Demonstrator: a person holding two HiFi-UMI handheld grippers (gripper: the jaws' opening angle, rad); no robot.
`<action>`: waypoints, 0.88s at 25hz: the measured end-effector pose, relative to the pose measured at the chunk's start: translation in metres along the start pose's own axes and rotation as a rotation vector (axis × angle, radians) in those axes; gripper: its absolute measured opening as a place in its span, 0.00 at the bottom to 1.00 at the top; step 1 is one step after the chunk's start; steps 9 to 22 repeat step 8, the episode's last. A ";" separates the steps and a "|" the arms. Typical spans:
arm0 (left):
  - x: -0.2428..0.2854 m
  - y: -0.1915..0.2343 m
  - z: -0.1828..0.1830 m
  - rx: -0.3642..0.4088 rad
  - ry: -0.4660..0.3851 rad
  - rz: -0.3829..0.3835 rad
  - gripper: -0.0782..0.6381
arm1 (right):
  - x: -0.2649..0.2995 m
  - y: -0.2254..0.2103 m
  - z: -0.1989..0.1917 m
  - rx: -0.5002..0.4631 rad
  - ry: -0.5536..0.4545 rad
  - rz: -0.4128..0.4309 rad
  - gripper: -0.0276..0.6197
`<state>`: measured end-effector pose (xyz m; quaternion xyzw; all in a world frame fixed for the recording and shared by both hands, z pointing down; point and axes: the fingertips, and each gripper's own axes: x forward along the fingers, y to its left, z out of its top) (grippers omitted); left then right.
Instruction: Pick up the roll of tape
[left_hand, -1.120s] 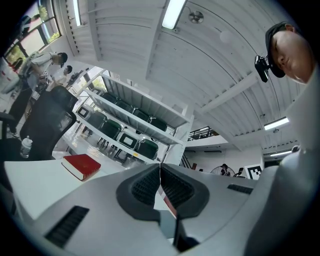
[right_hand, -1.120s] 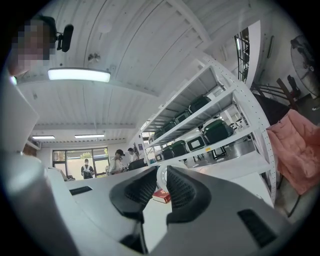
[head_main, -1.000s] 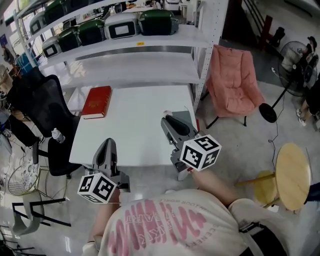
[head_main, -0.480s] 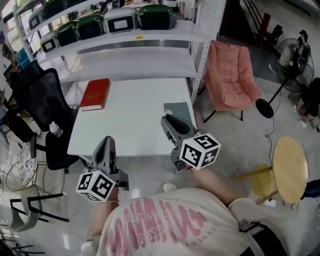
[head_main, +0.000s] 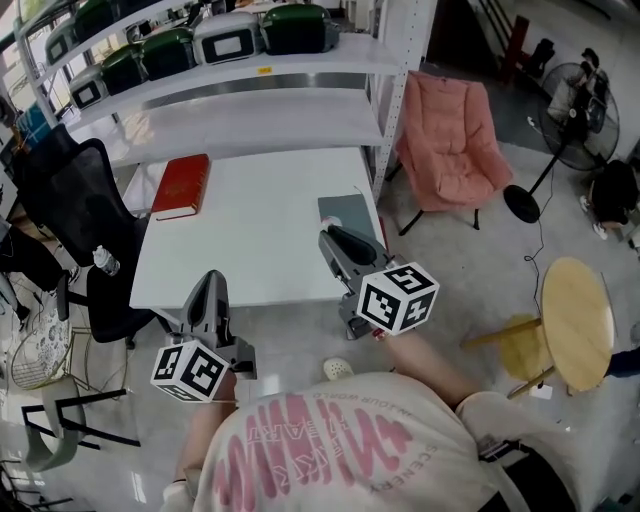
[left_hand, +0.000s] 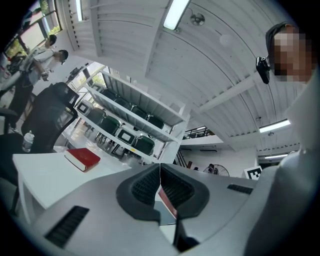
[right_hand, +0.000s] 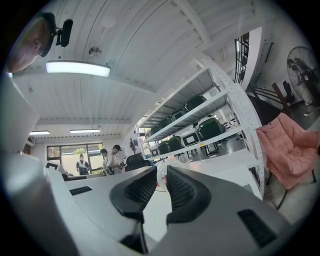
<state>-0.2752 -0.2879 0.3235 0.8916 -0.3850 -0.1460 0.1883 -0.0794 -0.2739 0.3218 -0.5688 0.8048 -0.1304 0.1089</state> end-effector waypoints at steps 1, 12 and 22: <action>0.000 -0.001 -0.001 0.001 0.005 -0.001 0.14 | -0.001 -0.001 0.000 -0.002 -0.002 -0.004 0.16; -0.004 -0.009 -0.006 0.001 0.008 -0.007 0.14 | -0.016 -0.004 0.001 -0.006 -0.008 -0.018 0.16; -0.004 -0.009 -0.006 0.001 0.008 -0.007 0.14 | -0.016 -0.004 0.001 -0.006 -0.008 -0.018 0.16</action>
